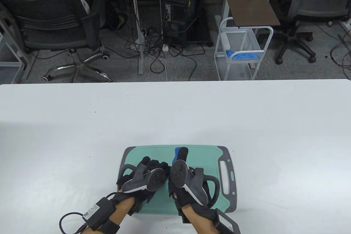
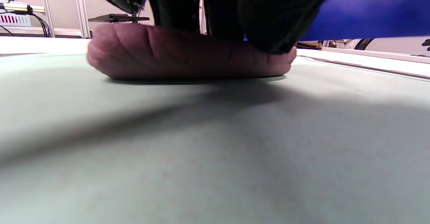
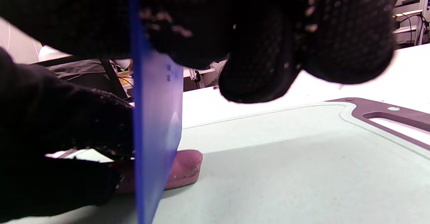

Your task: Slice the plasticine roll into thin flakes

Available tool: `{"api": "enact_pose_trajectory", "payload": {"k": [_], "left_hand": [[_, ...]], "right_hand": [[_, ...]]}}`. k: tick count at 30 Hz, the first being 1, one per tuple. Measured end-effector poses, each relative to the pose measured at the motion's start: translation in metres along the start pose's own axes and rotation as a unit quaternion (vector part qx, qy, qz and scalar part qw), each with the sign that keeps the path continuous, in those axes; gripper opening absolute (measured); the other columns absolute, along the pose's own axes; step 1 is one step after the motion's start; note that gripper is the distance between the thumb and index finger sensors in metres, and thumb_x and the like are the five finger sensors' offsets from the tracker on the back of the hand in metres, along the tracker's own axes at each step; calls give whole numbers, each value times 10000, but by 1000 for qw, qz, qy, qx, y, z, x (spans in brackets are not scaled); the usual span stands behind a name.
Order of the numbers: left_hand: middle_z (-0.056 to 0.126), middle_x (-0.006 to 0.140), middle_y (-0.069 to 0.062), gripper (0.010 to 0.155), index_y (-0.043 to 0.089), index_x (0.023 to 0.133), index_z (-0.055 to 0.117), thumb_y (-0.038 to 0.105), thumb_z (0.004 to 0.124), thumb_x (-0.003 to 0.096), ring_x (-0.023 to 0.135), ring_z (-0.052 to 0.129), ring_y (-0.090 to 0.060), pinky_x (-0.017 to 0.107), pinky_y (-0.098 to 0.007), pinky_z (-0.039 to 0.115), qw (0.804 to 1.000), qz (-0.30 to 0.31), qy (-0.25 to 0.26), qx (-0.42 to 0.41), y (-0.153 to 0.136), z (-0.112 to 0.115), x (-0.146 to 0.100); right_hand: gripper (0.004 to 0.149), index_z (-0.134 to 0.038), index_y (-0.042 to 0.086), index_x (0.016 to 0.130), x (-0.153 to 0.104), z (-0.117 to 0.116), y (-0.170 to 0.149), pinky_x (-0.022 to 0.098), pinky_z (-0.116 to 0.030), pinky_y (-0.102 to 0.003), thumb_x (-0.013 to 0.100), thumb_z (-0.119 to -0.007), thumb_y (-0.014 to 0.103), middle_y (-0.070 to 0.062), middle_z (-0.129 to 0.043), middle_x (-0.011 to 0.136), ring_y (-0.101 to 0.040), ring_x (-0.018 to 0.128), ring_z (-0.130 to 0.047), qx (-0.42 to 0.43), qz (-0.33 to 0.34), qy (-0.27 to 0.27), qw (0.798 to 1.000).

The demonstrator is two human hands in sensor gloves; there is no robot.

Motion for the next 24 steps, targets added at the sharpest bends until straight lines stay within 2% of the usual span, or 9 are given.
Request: {"api": "enact_pose_trajectory", "payload": {"k": [24], "left_hand": [[773, 1044, 199, 548, 441, 918, 745, 405, 842, 380, 997, 850, -216, 792, -514, 612, 999, -15, -6, -30, -5, 5, 1]], "right_hand": [[836, -339, 126, 1068, 0, -19, 13, 299, -866, -514, 459, -840, 402, -17, -937, 366, -301, 402, -1009, -41, 25, -29, 998]]}}
Point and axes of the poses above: the tracker on the back of each hand, its own y axis roughly to the thumb side, its own x axis roughly from the wrist to the fingertips, z = x × y, the point moved 2 cm from there along x, roughly from the wrist to the fingertips
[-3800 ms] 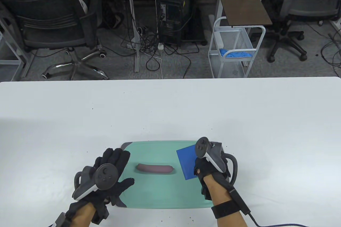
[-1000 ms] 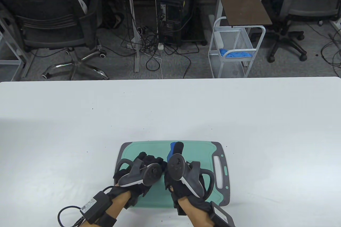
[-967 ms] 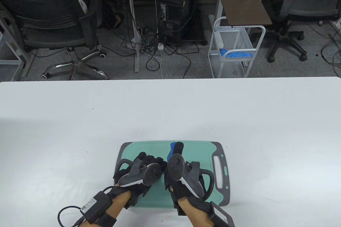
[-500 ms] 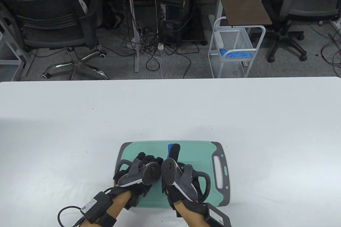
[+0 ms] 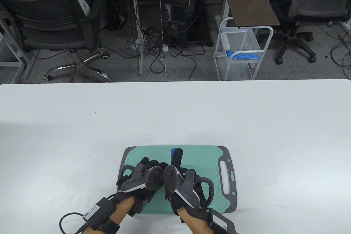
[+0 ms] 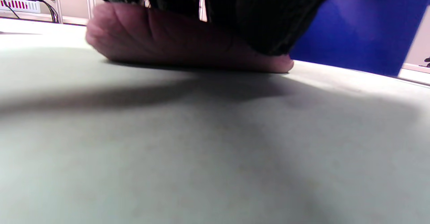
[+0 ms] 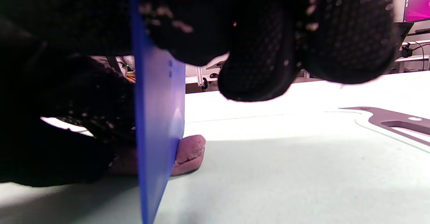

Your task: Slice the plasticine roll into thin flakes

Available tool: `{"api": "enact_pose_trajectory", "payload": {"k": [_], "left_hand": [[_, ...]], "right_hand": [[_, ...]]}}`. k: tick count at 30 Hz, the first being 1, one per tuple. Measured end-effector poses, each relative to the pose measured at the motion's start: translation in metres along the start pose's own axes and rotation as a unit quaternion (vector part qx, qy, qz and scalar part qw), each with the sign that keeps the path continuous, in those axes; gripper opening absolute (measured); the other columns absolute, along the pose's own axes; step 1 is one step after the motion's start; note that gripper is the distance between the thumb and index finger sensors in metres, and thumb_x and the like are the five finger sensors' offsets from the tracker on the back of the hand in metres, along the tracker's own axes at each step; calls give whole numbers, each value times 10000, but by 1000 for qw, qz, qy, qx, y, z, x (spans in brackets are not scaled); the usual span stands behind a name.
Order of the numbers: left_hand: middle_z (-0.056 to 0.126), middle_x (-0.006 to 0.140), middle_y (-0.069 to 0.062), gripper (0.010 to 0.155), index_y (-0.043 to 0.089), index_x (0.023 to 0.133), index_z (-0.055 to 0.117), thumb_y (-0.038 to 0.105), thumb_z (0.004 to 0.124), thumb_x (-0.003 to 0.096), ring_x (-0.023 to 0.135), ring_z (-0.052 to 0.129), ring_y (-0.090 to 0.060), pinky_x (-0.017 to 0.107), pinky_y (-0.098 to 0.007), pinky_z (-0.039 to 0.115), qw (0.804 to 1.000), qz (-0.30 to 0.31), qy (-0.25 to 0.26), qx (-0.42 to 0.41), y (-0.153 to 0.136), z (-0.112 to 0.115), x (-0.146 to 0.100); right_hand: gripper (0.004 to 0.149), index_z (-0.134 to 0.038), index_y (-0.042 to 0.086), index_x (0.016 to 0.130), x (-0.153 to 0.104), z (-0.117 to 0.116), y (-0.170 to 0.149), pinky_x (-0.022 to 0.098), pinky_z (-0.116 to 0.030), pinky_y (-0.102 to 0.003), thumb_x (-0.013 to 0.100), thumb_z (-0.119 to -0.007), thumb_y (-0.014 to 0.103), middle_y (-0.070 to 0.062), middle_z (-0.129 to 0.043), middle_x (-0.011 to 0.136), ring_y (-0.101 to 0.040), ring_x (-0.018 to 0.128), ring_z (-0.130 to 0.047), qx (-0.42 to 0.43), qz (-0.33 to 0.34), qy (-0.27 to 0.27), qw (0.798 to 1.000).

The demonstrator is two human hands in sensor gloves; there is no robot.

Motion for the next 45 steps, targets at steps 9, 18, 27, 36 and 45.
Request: {"api": "enact_pose_trajectory", "payload": {"k": [9, 18, 27, 36, 45], "left_hand": [[774, 1043, 198, 549, 440, 918, 744, 400, 843, 380, 998, 849, -216, 791, -515, 613, 1000, -2, -3, -7, -2, 1, 0], [776, 1044, 190, 547, 445, 916, 746, 370, 848, 383, 982, 863, -216, 787, -527, 615, 1000, -2, -2, 2, -2, 1, 1], [816, 1025, 117, 540, 527, 892, 739, 367, 845, 388, 973, 864, -257, 775, -550, 621, 1000, -17, 5, 16, -5, 1, 1], [848, 997, 146, 549, 528, 891, 740, 364, 859, 381, 964, 879, -264, 777, -555, 623, 1000, -19, 13, 18, -6, 1, 1], [886, 968, 176, 598, 476, 922, 698, 390, 886, 361, 956, 904, -240, 773, -549, 639, 999, -30, 22, 5, -11, 0, 1]], "right_hand": [[841, -314, 135, 1071, 6, -12, 4, 308, -861, -516, 463, -831, 398, -17, -927, 372, -301, 412, -1003, -17, 7, -12, 1000], [845, -299, 151, 1073, 14, -13, 2, 326, -853, -523, 466, -832, 396, -23, -925, 388, -309, 433, -996, -2, -1, -1, 1000], [857, -279, 152, 1071, 2, -11, -3, 331, -854, -520, 466, -831, 404, -21, -928, 401, -310, 441, -995, -3, 4, 20, 1000], [852, -280, 171, 1074, 14, -14, -7, 354, -843, -529, 467, -832, 398, -27, -923, 410, -319, 465, -987, 23, -10, 19, 1000], [840, -300, 189, 1076, 17, -11, -21, 370, -837, -533, 468, -836, 408, -28, -931, 423, -325, 483, -984, 70, -19, 29, 997]]}}
Point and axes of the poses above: the tracker on the back of each hand, its own y axis roughly to the thumb side, its own x axis roughly from the wrist to the fingertips, z = x × y, the point moved 2 cm from there along x, roughly from the wrist to the fingertips
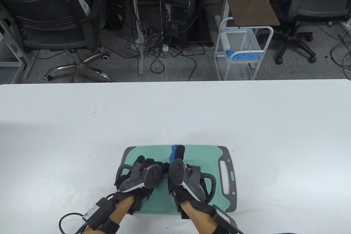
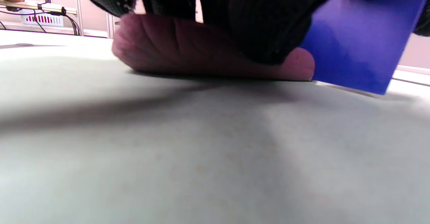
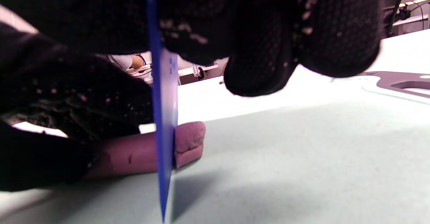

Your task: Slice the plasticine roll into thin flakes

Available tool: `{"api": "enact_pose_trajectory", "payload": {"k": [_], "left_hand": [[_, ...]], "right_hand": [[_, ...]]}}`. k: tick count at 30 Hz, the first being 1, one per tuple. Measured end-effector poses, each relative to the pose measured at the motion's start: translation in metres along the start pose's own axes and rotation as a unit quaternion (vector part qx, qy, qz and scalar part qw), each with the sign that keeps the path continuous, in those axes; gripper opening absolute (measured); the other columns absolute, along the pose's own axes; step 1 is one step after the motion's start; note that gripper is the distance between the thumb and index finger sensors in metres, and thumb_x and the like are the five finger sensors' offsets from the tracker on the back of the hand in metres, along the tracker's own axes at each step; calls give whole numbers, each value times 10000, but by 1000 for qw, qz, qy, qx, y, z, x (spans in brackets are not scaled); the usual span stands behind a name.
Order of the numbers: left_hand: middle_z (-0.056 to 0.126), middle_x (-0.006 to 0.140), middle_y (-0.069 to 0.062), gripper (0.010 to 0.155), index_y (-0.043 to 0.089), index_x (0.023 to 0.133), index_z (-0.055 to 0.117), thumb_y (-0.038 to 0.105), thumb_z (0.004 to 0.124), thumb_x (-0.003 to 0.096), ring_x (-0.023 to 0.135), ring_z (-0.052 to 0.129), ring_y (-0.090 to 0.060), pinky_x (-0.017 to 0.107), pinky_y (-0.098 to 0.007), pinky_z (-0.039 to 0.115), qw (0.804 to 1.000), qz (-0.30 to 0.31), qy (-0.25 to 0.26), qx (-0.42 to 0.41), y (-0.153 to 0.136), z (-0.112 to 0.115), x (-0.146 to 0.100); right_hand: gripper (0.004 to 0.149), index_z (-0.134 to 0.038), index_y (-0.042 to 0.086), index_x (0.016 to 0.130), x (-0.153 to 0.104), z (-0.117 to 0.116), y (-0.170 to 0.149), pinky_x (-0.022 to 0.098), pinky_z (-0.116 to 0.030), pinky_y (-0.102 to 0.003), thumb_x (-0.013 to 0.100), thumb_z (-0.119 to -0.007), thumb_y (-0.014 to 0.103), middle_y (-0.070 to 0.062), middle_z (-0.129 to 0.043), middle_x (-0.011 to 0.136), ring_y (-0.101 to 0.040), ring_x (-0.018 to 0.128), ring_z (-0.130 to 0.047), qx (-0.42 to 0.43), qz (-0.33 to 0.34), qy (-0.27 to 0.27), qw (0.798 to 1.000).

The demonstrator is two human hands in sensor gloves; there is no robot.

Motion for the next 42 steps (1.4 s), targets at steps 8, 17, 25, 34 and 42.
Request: {"api": "enact_pose_trajectory", "payload": {"k": [8, 17, 25, 34, 42], "left_hand": [[872, 984, 143, 557, 456, 898, 752, 415, 879, 357, 966, 881, -278, 771, -561, 631, 1000, -5, 2, 9, -1, 0, 0], [904, 951, 125, 535, 444, 883, 790, 424, 884, 356, 952, 899, -276, 768, -563, 636, 1000, -4, 2, 2, -3, 1, 1], [909, 947, 123, 520, 435, 874, 806, 427, 883, 360, 954, 897, -274, 770, -563, 635, 1000, -6, -1, -4, -4, 1, 1], [910, 945, 124, 513, 444, 869, 809, 431, 880, 362, 955, 895, -275, 770, -559, 637, 1000, -6, -1, -4, -5, 2, 1], [913, 942, 122, 510, 440, 870, 810, 429, 878, 364, 961, 890, -264, 770, -561, 636, 1000, -7, -4, -5, -5, 1, 1]], "right_hand": [[831, -314, 188, 1075, -5, 27, -10, 358, -842, -537, 469, -835, 414, -26, -941, 415, -330, 470, -993, 50, -8, -13, 999], [822, -345, 174, 1072, -15, 35, -1, 320, -860, -526, 464, -840, 423, -16, -954, 376, -313, 418, -1015, 29, -1, -5, 1000], [820, -351, 162, 1070, -19, 25, 10, 312, -862, -523, 464, -838, 426, -13, -956, 368, -310, 406, -1017, 1, 4, 7, 1000], [821, -354, 152, 1069, -22, 21, 18, 309, -863, -523, 465, -837, 426, -12, -955, 364, -308, 402, -1018, -27, 7, 5, 1000], [821, -351, 150, 1069, -22, 19, 22, 309, -862, -524, 465, -836, 424, -13, -953, 363, -308, 400, -1017, -41, 11, -2, 999]]}}
Point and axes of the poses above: the tracker on the back of each hand, its own y axis roughly to the thumb side, its own x axis roughly from the wrist to the fingertips, z = x × y, the point moved 2 cm from there along x, roughly from the wrist to the fingertips
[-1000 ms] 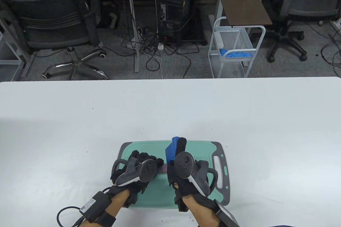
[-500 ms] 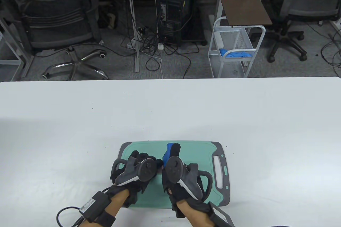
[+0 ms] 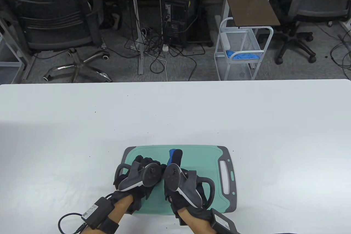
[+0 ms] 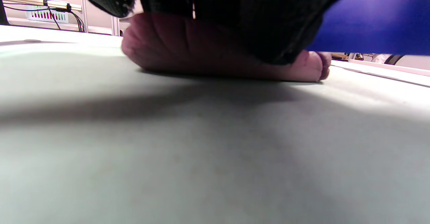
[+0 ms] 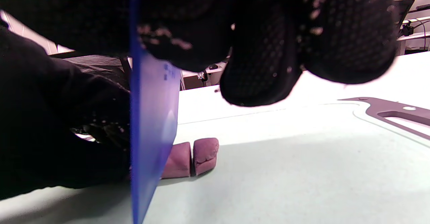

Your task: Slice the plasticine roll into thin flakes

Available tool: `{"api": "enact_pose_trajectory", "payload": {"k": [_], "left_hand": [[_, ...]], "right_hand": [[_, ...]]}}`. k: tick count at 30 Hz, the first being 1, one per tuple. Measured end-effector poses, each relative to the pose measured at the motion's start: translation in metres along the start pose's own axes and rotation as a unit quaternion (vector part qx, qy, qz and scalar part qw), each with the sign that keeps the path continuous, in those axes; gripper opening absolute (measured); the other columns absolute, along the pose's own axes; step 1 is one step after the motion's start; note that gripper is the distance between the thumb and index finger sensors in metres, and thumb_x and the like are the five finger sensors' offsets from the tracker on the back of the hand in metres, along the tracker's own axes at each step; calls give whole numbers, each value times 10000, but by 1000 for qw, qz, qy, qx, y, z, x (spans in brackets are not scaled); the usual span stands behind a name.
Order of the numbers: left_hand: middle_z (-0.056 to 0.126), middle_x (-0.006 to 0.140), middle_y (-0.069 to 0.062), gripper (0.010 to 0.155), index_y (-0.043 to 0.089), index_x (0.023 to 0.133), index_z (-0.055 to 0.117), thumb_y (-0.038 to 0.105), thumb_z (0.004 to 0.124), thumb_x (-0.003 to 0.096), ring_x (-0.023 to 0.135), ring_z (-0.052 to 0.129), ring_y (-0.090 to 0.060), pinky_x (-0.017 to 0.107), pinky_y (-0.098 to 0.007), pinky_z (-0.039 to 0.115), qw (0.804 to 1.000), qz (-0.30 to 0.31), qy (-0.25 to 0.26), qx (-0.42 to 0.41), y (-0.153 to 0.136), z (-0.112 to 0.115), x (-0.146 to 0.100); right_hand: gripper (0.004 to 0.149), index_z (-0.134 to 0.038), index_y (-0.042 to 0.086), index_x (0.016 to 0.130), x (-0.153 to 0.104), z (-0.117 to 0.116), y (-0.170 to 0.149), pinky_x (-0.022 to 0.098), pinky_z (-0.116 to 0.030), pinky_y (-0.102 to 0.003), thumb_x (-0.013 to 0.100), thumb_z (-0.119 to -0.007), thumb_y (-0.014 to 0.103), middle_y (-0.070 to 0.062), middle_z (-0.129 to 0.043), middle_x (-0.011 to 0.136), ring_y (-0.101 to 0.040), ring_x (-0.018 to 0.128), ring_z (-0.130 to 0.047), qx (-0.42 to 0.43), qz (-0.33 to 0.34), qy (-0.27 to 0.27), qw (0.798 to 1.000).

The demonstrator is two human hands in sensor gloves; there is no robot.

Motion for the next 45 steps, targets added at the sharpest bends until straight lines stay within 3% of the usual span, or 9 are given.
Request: {"api": "enact_pose_trajectory", "payload": {"k": [45], "left_hand": [[892, 954, 130, 508, 429, 866, 822, 428, 880, 362, 970, 873, -260, 768, -561, 637, 1000, -5, -7, -17, -2, 0, 1]], "right_hand": [[827, -313, 141, 1069, 0, -6, 15, 320, -857, -522, 476, -815, 424, -5, -932, 367, -297, 404, -1006, -54, 18, -37, 998]]}}
Point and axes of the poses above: the tracker on the back of each hand, its own y axis roughly to the thumb side, its own x axis roughly from the wrist to the fingertips, z = x × y, the point moved 2 cm from there along x, roughly from the wrist to the fingertips
